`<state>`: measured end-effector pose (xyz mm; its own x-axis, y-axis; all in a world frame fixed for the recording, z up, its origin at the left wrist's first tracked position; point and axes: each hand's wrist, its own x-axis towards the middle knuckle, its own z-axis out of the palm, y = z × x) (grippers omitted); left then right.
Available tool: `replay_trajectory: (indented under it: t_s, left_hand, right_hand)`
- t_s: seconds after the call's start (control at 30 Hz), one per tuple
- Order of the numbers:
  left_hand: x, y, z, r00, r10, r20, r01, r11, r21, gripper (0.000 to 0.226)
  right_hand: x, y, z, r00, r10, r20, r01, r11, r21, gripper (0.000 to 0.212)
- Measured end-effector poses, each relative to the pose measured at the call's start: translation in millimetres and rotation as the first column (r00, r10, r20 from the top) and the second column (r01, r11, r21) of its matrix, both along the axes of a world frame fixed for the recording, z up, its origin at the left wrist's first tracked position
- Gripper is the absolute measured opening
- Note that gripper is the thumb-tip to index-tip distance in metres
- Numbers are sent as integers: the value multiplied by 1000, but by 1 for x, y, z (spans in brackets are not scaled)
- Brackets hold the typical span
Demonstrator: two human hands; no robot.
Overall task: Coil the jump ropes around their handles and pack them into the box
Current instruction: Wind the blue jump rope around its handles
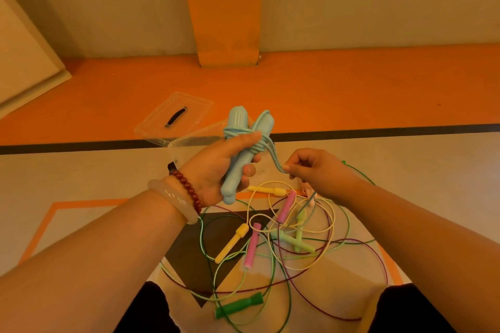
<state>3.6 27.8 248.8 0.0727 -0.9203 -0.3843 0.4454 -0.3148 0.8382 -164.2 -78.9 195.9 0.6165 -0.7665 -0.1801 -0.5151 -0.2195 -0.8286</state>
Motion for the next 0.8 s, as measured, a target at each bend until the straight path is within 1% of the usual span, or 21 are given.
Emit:
replay_trajectory:
  t_s: [0.03,0.07,0.13,0.17,0.2,0.27,0.3,0.33,0.43,0.5,0.6,0.67,0.73,0.8]
  left_hand:
    - [-2,-1,0,1000,22,14,-22,1000,20,29]
    - [-4,-3,-1,998,42,48,-44,999,27,30]
    - [-4,-5,-3,991,63,117,-67,997,29,26]
    - [-4,-6,-3,988,66,143,-71,997,29,24]
    - [-3,-6,-4,983,68,171,-72,997,19,23]
    - [-5,-8,-6,973,68,219,-71,997,5,24]
    - [-6,-8,-6,968,74,239,-76,997,-2,25]
    - [-7,-8,-7,964,82,252,-82,997,-9,26]
    - [-7,-8,-8,960,86,267,-80,996,-32,27]
    - [-7,-7,-8,957,71,281,-60,997,-48,28]
    - [-9,-7,-9,949,-28,313,59,994,-89,37]
    - [-13,-6,-9,936,-111,335,149,985,-88,37]
    - [-14,-5,-9,926,-170,336,200,978,-56,35]
    - [-14,-3,-11,923,-213,320,231,973,-17,33]
  right_hand:
    - [1,1,0,999,22,-25,-22,1000,-12,13]
    - [1,1,2,998,43,-49,-44,999,-22,12]
    - [1,0,3,991,88,-100,-94,994,-53,8]
    - [2,-1,5,988,107,-108,-115,991,-66,10]
    - [4,0,8,992,109,-67,-112,992,-56,18]
    - [11,3,17,986,30,163,-39,998,53,32]
    - [16,6,23,965,-14,263,-17,993,116,35]
    - [19,9,27,946,-36,322,-19,986,166,35]
    - [27,22,37,953,-20,301,-39,981,189,38]
    - [29,27,41,949,-85,305,24,980,199,40]
    - [29,27,45,932,-201,301,113,952,284,40]
    - [28,25,46,923,-244,298,146,938,314,42]
    - [25,24,46,930,-234,285,162,954,253,43]
    - [23,23,45,949,-173,263,148,982,114,40]
